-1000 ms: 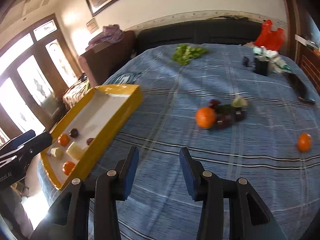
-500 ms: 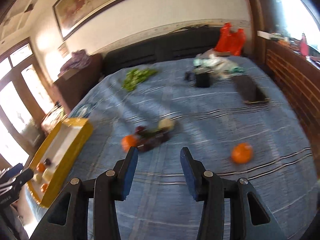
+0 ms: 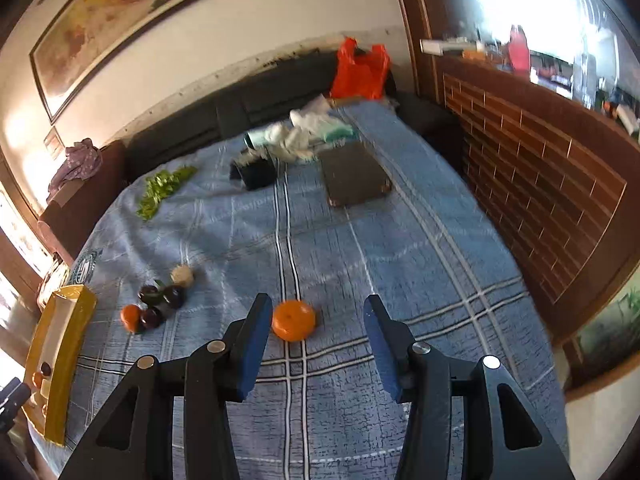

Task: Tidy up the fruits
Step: 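Move the right tool from the tray toward the orange on the table, then grasp the orange with the right tool while the left tool grasps another orange beside the plums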

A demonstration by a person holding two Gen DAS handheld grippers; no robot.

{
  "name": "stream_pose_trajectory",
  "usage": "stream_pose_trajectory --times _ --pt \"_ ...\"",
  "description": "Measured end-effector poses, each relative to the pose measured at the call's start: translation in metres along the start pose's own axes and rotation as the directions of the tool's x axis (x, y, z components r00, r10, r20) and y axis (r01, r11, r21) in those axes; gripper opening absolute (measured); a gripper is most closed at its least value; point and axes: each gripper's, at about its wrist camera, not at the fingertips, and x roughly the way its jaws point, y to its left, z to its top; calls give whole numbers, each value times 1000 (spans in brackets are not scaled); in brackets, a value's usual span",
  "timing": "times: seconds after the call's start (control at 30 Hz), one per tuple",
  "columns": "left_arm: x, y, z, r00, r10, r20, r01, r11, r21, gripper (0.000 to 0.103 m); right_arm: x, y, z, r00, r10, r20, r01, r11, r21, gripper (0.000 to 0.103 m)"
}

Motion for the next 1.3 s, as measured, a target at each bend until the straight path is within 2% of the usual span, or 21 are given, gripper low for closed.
stream_pose_trajectory --times 0.1,0.2,0.3,0.43,0.6,0.63,0.7,0.77,0.87,1.0,1.13,1.3 --pt "6 -5 -3 999 -46 -22 46 999 -3 84 23 4 -1 999 5 -44 -5 1000 -2 51" --pt "10 -13 -4 998 -49 -40 50 999 19 84 45 13 -1 998 -4 -67 3 1000 -23 51" --pt "16 -21 2 996 -64 -58 66 997 35 84 61 19 -2 997 -23 -70 20 999 -36 51" --pt "38 -34 20 995 -75 -63 79 995 57 84 73 18 -4 997 -8 -81 7 1000 -21 51" --pt "85 -55 39 981 -144 -132 154 986 66 82 77 15 -7 997 22 -79 -22 1000 -9 51" --pt "95 -63 43 976 -168 -142 180 980 81 79 78 14 -7 997 28 -77 -28 1000 -4 51" --pt "111 -78 47 975 -170 -146 188 974 124 63 77 13 -7 997 35 -73 -35 999 1 51" --pt "126 -91 53 975 -162 -151 186 969 164 58 77 13 -8 997 36 -70 -36 999 -1 51" --pt "141 -97 61 980 -149 -131 171 970 173 58 76 13 -9 997 34 -67 -34 999 -2 49" --pt "158 -92 67 975 -179 -134 196 973 125 58 74 12 -10 997 39 -64 -39 999 3 47" --pt "175 -96 65 970 -180 -161 203 969 139 58 75 16 -10 998 23 -65 -24 1000 -14 47" --pt "178 -99 67 964 -221 -145 241 962 132 58 74 16 -10 998 20 -63 -21 1000 -18 47"
